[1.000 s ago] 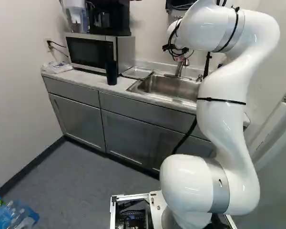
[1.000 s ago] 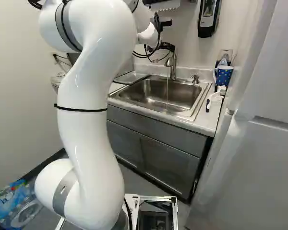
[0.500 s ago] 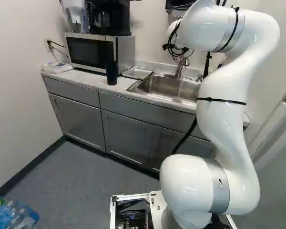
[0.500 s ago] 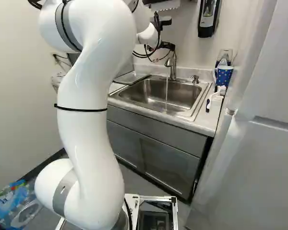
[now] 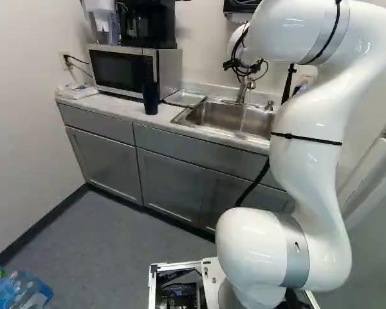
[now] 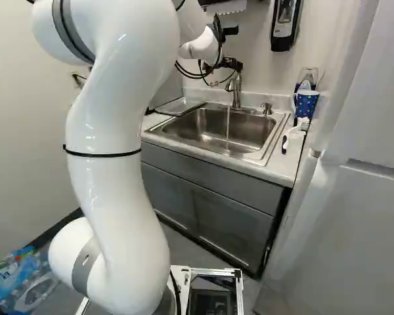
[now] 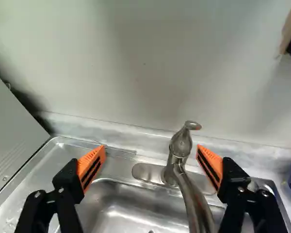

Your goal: Rinse the cup and place it in the tray

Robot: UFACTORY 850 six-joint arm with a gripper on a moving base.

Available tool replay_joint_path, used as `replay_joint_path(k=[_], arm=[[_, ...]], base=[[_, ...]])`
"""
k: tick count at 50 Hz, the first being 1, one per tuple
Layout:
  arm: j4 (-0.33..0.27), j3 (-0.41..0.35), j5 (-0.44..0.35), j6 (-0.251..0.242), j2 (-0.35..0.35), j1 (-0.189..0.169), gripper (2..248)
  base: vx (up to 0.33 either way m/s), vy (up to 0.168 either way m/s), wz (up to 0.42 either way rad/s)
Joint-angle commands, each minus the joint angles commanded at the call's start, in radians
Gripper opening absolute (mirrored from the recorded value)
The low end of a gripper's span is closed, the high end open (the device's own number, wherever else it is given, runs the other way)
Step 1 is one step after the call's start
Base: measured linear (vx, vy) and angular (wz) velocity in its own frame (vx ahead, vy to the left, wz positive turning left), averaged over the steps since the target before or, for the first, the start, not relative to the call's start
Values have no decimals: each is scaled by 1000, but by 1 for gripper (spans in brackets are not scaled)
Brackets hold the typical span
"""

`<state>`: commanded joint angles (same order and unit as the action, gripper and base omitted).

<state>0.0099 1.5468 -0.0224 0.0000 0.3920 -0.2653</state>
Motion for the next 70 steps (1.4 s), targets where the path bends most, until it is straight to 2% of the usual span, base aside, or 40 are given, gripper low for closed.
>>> replay_joint_path(k=[24, 54, 70], arm=[[0, -107, 80, 0, -91, -46, 247], [0, -245, 252, 0, -213, -102, 247], [0, -326, 350, 0, -288, -120, 247]], base=[[0, 0, 0], [0, 0, 0], [0, 0, 0]])
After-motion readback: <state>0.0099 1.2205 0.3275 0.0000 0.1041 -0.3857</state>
